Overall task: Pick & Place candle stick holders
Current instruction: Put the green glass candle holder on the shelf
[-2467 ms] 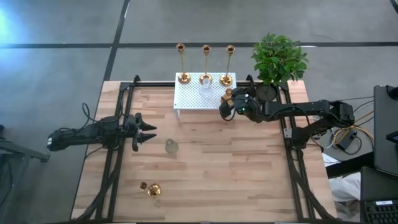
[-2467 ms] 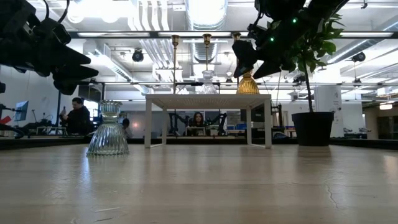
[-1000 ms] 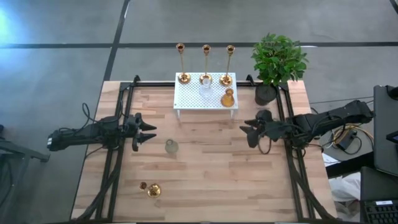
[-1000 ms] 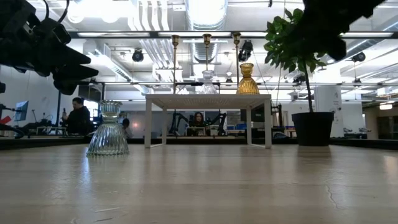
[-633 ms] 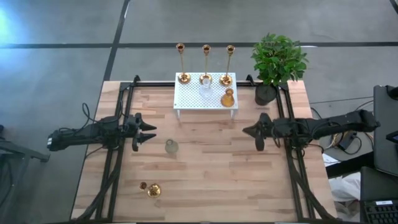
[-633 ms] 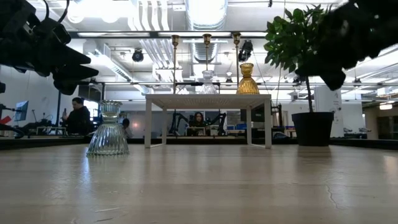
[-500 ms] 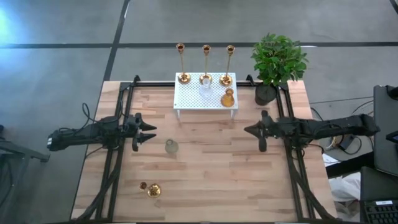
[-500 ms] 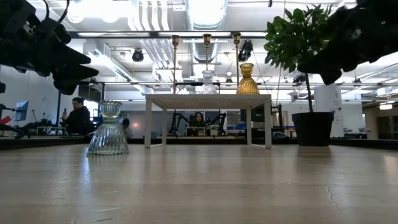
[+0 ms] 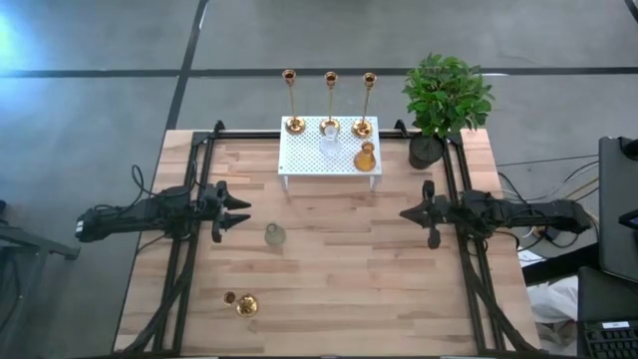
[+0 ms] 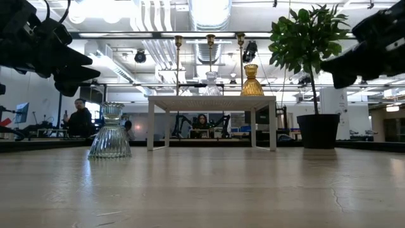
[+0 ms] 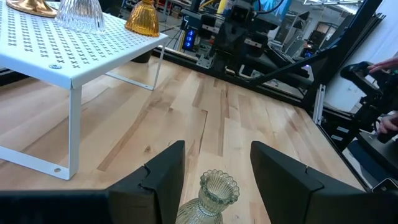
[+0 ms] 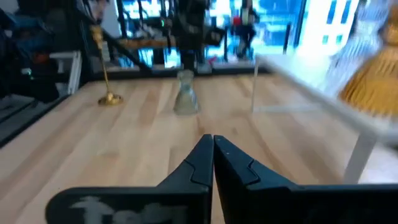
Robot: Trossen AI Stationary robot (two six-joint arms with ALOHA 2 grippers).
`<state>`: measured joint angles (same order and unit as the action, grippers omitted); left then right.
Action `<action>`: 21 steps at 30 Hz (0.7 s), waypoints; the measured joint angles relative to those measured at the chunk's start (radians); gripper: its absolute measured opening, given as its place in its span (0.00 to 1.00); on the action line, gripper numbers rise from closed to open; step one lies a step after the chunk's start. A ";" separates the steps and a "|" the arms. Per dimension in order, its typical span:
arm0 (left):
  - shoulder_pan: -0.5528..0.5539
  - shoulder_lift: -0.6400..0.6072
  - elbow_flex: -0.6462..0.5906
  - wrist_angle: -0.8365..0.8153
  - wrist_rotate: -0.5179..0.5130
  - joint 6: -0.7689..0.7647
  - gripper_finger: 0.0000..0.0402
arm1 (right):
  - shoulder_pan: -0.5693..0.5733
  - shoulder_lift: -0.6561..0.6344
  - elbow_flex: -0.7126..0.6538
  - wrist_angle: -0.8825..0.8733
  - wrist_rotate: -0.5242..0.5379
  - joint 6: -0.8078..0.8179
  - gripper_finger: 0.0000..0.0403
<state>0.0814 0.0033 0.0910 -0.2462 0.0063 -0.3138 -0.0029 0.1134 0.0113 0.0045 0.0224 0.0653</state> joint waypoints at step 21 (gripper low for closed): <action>0.000 0.002 0.000 0.002 0.000 0.000 0.47 | 0.000 -0.072 0.001 0.001 0.003 -0.142 0.02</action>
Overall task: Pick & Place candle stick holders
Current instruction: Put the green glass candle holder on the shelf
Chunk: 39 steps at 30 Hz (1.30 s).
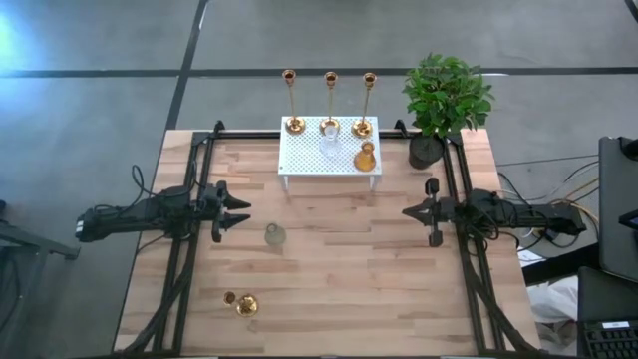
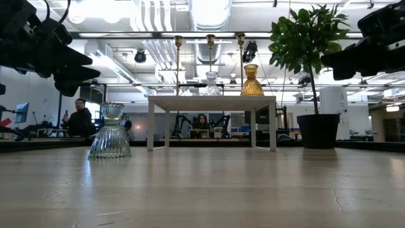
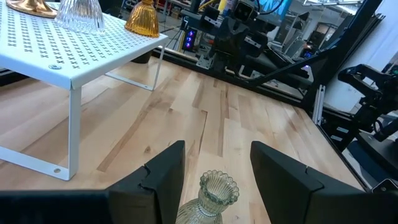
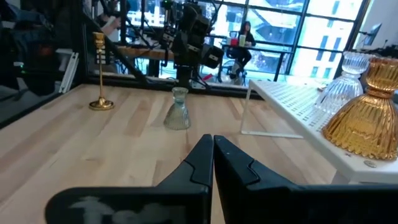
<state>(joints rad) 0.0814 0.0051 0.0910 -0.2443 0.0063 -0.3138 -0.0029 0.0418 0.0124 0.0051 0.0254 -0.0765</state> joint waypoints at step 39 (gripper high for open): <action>-0.026 0.087 0.034 -0.177 0.098 -0.029 0.47 | 0.000 0.000 0.000 0.000 0.002 -0.008 0.02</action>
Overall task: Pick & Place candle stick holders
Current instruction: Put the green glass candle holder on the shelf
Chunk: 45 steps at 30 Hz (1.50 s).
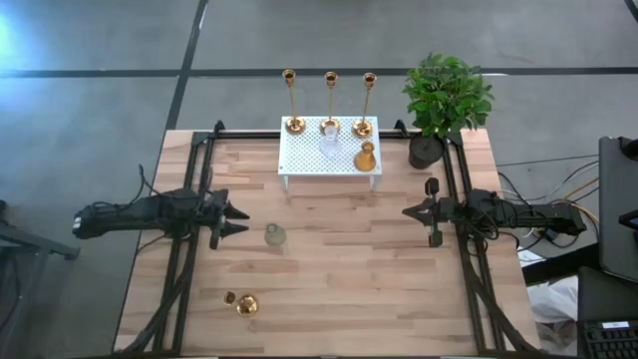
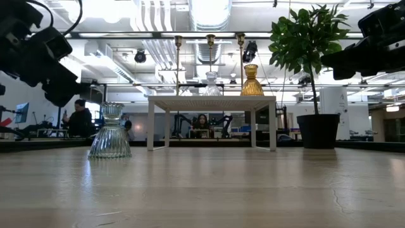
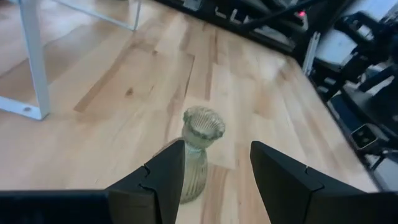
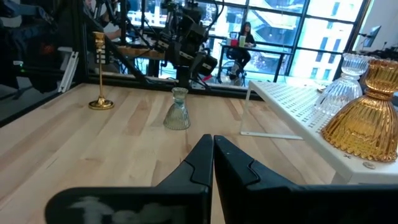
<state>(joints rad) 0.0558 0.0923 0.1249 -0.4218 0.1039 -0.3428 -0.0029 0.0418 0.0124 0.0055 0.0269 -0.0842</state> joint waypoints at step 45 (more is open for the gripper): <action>-0.053 0.793 -0.019 0.683 -0.027 0.154 0.80 | 0.000 0.002 0.000 0.000 -0.001 -0.001 0.02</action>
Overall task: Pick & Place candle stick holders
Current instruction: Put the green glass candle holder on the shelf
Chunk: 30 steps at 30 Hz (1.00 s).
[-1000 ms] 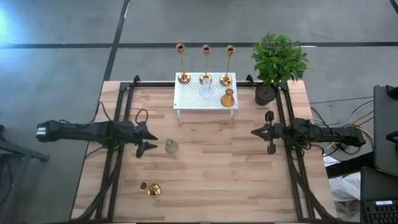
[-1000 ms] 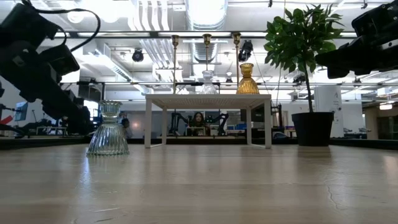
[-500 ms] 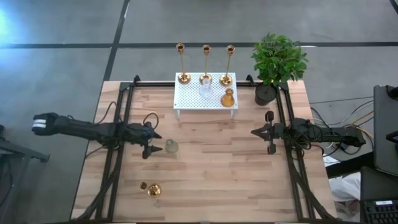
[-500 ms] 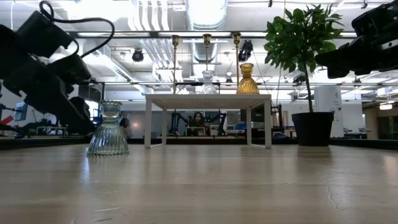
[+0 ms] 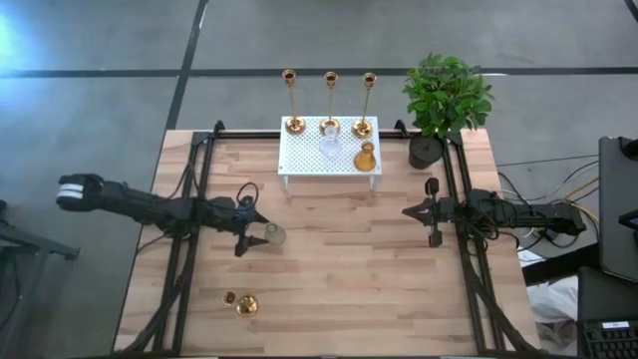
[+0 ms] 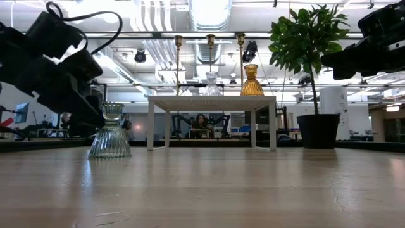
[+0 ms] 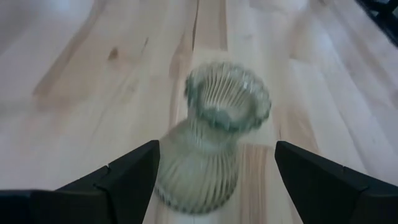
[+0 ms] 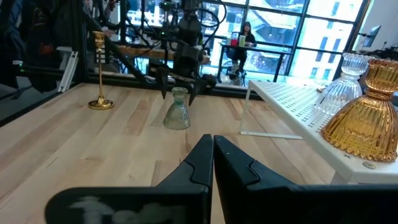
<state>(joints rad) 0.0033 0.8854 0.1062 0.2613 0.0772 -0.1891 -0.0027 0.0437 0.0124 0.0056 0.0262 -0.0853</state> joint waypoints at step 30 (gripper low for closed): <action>0.001 0.322 0.028 0.308 -0.009 0.003 0.66 | 0.000 0.000 0.000 0.000 0.000 -0.001 0.02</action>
<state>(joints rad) 0.0044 1.2073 0.1341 0.5689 0.0681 -0.1864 -0.0028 0.0437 0.0124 0.0057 0.0261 -0.0860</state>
